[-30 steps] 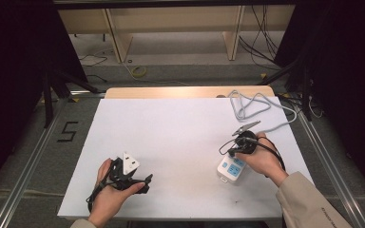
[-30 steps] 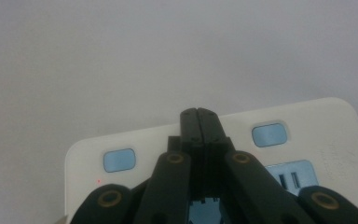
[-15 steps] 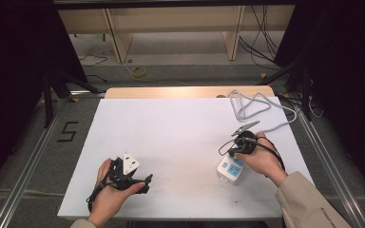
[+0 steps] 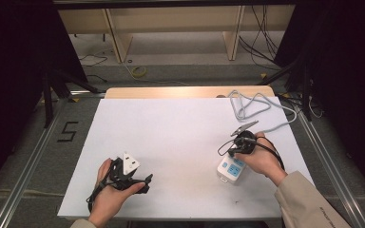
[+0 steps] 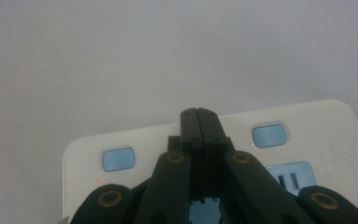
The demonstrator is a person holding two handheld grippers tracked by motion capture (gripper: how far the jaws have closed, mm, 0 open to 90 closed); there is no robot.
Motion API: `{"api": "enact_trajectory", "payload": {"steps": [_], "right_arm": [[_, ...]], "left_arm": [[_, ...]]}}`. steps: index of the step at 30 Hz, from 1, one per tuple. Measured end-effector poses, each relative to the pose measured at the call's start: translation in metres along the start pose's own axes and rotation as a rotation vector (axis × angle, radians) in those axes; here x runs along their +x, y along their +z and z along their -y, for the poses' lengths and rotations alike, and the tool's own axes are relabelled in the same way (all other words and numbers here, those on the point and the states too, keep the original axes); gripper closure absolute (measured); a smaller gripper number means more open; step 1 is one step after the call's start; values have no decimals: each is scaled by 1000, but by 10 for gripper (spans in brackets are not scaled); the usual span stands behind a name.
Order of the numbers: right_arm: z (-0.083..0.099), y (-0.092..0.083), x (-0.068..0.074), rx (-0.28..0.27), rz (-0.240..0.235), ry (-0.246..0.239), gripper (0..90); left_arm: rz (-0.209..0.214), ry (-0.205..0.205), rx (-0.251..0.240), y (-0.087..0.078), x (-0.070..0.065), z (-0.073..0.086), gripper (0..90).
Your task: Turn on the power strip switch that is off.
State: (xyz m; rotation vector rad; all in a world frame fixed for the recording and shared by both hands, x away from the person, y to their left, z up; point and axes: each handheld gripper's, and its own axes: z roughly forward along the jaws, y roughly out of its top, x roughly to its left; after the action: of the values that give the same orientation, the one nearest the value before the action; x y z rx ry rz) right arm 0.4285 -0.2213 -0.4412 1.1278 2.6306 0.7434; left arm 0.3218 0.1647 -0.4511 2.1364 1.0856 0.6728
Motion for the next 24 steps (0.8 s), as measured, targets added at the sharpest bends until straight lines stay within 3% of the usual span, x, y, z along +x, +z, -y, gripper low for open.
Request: {"api": "enact_trajectory", "payload": {"steps": [24], "right_arm": [[0, 0, 1, 11, 2, 3, 900]], "left_arm": [[0, 6, 4, 0, 0, 0, 77]]}}
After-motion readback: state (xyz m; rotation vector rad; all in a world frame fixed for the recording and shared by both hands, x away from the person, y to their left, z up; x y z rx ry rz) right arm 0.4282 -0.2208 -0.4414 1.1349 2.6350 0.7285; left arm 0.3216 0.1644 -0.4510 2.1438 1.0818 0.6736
